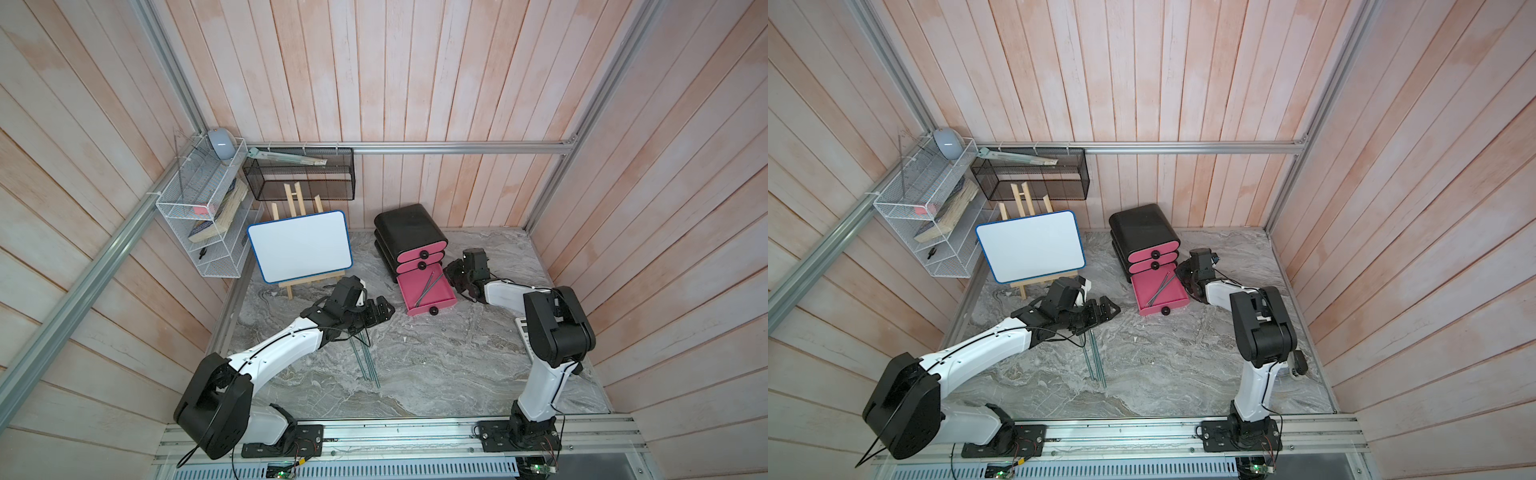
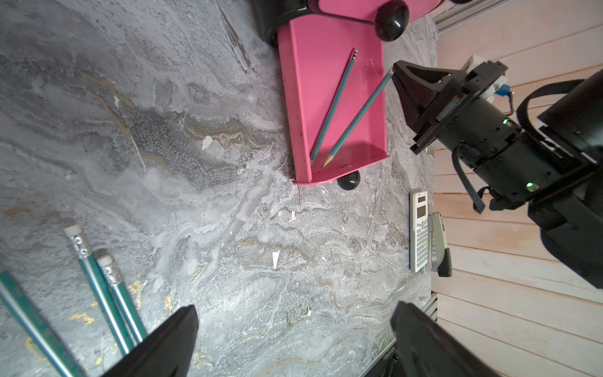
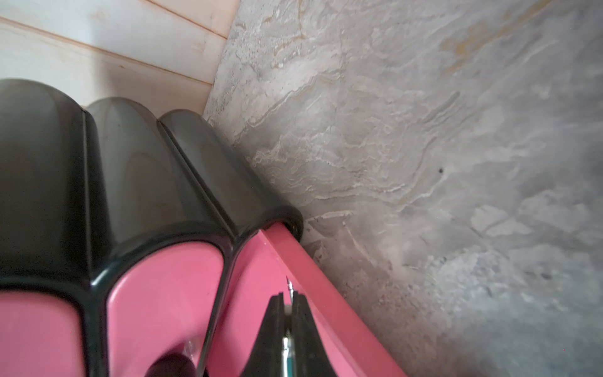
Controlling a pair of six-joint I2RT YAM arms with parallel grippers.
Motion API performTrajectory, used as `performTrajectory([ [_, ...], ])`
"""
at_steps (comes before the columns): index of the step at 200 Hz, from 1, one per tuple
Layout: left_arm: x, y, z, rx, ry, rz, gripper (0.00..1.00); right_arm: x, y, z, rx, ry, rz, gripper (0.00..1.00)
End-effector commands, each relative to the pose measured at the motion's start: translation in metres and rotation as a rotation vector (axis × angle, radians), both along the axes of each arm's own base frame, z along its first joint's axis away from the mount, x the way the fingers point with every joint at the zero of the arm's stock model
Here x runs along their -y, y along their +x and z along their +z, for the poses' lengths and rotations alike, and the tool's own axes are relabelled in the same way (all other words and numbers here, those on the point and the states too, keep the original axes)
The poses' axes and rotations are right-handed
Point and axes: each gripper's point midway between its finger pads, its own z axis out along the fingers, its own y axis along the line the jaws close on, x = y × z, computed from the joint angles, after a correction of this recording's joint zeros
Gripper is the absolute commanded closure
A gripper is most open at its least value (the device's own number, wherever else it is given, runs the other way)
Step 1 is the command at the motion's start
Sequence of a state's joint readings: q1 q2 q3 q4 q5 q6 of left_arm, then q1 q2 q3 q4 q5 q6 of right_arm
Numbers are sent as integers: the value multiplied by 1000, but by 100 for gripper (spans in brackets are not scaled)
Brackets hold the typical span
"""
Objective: Please place the pencils in the drawer according to their color
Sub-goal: Place the pencil in the drawer.
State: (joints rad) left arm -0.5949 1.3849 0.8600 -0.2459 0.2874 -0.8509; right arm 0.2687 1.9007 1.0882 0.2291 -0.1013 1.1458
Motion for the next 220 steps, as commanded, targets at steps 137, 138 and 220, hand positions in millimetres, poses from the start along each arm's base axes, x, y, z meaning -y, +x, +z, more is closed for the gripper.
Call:
performTrajectory([
  [137,-2,6,14,57,-13,23,0,-35,-22,36,76,-99,190,62],
  [138,-2,6,14,57,-13,23,0,-35,-22,37,78,-98,192,62],
  [220,-13,6,20,82,20,46,0,-98,-77,43,91,-140,429,60],
])
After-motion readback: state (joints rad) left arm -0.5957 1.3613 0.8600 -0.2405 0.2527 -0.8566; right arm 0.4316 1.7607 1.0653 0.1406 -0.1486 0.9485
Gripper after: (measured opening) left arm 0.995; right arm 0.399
